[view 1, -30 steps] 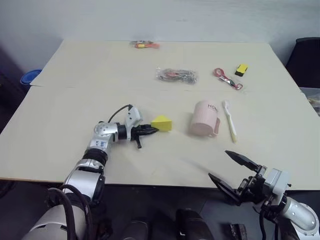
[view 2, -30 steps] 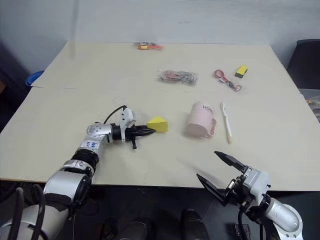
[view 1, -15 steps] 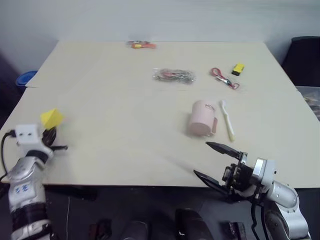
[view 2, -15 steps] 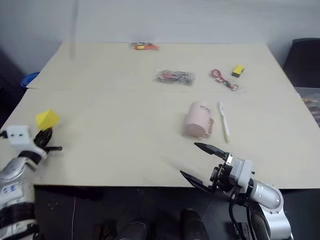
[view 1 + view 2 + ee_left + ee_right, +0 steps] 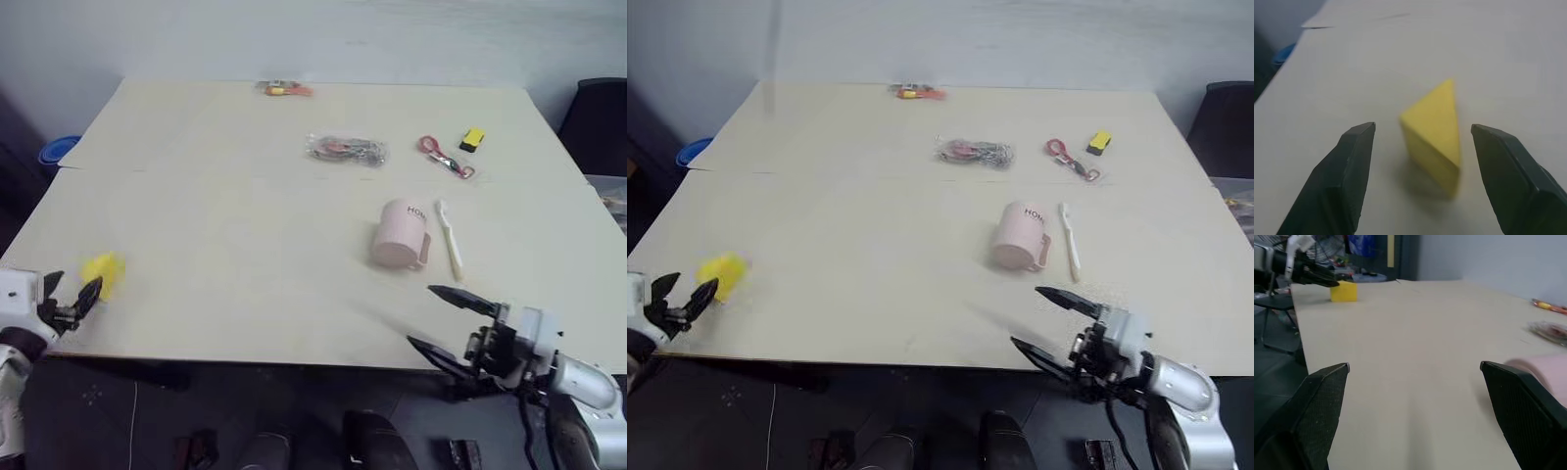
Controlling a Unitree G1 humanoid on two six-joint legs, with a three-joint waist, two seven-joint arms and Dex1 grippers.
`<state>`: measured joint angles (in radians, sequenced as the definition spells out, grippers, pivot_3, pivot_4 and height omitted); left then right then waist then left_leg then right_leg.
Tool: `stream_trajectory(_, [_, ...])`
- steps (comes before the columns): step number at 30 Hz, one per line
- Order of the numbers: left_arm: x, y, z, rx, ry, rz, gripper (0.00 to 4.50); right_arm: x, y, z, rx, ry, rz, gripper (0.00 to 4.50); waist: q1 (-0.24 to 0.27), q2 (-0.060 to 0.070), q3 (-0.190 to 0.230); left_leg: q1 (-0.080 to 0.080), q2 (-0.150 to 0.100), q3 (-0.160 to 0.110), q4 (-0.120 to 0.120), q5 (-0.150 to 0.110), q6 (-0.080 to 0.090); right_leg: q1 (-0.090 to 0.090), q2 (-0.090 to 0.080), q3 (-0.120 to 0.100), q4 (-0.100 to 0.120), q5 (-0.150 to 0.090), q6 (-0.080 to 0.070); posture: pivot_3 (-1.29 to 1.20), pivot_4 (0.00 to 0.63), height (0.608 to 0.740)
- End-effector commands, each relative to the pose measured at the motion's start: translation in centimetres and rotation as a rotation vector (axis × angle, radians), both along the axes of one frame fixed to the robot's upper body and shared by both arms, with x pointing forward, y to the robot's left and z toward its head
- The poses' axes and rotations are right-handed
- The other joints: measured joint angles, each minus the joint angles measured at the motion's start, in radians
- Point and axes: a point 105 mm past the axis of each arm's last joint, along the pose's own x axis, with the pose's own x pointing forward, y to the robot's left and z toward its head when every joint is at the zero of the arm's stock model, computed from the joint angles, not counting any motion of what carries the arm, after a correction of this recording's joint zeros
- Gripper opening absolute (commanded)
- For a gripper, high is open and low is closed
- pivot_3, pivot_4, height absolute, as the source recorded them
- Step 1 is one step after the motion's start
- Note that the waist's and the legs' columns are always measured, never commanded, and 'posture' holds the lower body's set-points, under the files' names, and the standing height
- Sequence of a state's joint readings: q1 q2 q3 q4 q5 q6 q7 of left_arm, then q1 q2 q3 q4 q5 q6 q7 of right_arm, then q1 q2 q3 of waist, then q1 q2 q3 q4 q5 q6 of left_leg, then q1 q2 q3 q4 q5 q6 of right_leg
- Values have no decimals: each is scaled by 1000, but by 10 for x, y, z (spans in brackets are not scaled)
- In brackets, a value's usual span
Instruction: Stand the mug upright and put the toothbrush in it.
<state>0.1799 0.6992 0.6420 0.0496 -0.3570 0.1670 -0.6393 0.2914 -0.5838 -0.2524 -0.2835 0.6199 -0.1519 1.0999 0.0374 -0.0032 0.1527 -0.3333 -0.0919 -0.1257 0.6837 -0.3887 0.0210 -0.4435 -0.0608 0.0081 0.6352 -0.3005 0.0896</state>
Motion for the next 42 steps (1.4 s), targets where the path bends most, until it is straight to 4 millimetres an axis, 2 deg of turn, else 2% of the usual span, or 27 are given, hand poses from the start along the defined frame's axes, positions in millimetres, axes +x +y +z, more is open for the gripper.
stream_trajectory(1, [-8,-46,8,68,6,-336,3885,-10,-36,-1,3,36,-134,4500,6,1,0,0,0,0,0,0,0,1,0,0,-1,0,0,0,150,740])
stream_trajectory(3, [-2,-75,12,94,-23,-487,4427,-17,-59,-11,-21,59,-239,4500,20,2,1,1,0,-1,0,0,2,5,-1,0,-6,1,1,0,150,740])
stream_trajectory(5, [9,-97,18,93,-80,-584,4470,-21,-73,-18,-38,68,-316,4500,27,3,2,6,0,-1,0,0,3,13,-1,-1,-10,1,2,0,150,740])
stream_trajectory(7, [20,-115,22,78,-116,-660,4470,-20,-78,-18,-40,62,-362,4500,27,6,2,14,0,-1,-2,-2,4,20,-1,0,-10,1,2,0,150,740])
stream_trajectory(10, [28,-132,24,49,-106,-751,4470,-12,-78,-14,-67,67,-423,4500,8,9,1,15,1,0,-3,-2,3,19,0,0,-8,1,1,0,150,740])
stream_trajectory(12, [32,-142,26,36,-94,-820,4470,-3,-73,-3,-27,91,-445,4500,-9,11,2,14,1,1,-4,-3,3,16,1,1,-7,0,1,0,150,740])
stream_trajectory(14, [35,-146,28,26,-83,-857,4470,7,-65,5,34,178,-458,4500,-21,13,3,14,2,2,-4,-3,2,15,1,1,-6,0,1,0,150,740])
stream_trajectory(16, [36,-146,32,12,-75,-884,4470,28,-57,16,100,336,-516,4500,-30,14,3,14,2,2,-4,-3,2,15,2,1,-6,0,1,0,150,740])
stream_trajectory(21, [37,-146,33,5,-62,-904,4470,67,-29,37,103,581,-544,4500,-33,16,5,13,3,1,-3,-2,2,15,2,0,-7,0,0,0,150,740])
stream_trajectory(27, [32,-155,31,5,-75,-917,4470,111,-23,46,180,746,-685,4500,-14,16,6,6,2,-1,-1,-3,3,9,1,-1,-8,0,0,0,150,740])
stream_trajectory(30, [28,-158,32,3,-92,-906,4470,124,-22,48,173,803,-715,4500,-12,16,6,-4,-1,0,2,-2,4,-1,-1,-1,-5,1,1,0,150,740])
stream_trajectory(37, [21,-161,32,14,-113,-877,4470,143,-29,30,118,936,-805,4500,-15,16,6,-4,0,2,2,-2,5,-1,-1,-1,-6,1,1,0,150,740])
stream_trajectory(42, [21,-159,36,25,-136,-854,4470,147,-4,29,51,983,-685,4500,-30,16,6,-3,2,3,2,-1,3,-1,0,-1,-5,1,2,0,150,740])
